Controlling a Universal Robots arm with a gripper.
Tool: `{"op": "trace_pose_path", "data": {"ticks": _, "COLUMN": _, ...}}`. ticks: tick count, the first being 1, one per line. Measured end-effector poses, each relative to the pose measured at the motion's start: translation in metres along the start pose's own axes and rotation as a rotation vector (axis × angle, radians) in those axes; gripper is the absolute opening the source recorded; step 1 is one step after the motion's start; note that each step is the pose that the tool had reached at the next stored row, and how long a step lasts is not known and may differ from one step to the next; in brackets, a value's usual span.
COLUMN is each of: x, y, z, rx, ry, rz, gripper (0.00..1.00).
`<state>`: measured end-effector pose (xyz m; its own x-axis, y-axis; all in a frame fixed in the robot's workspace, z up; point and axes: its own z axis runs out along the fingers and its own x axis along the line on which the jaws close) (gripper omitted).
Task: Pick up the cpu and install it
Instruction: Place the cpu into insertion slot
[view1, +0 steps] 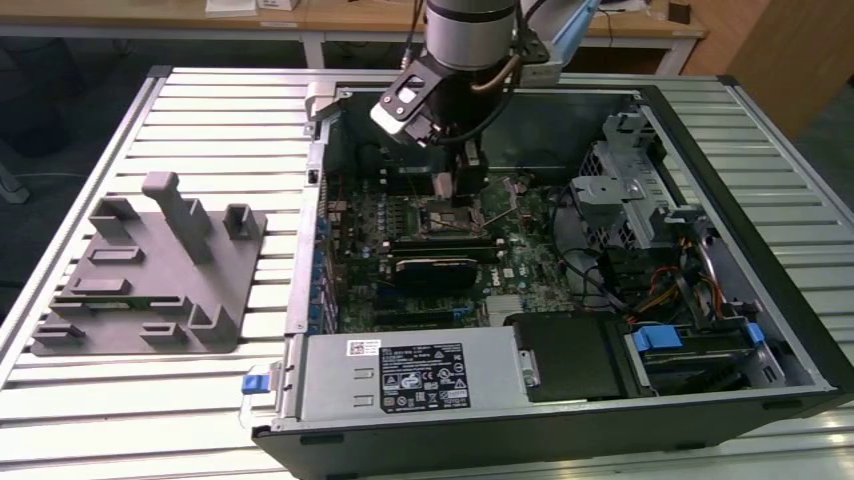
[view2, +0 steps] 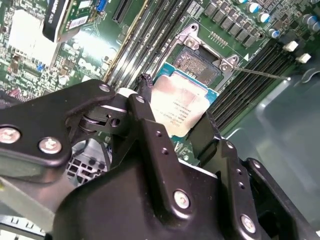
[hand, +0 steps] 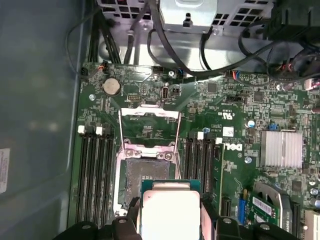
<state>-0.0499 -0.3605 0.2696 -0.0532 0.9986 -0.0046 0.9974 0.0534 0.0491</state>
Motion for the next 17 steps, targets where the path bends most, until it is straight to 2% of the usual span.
{"op": "trace_pose_path", "data": {"ticks": 7, "x": 0.0019, "y": -0.0004, "z": 0.0116, "rx": 0.0004, "ry": -0.0001, "rz": 0.0, "gripper": 0.55}}
{"op": "trace_pose_path", "data": {"ticks": 17, "x": 0.0091, "y": -0.0007, "z": 0.0263, "rx": 0.0057, "ry": 0.0003, "rz": 0.0, "gripper": 0.55}}
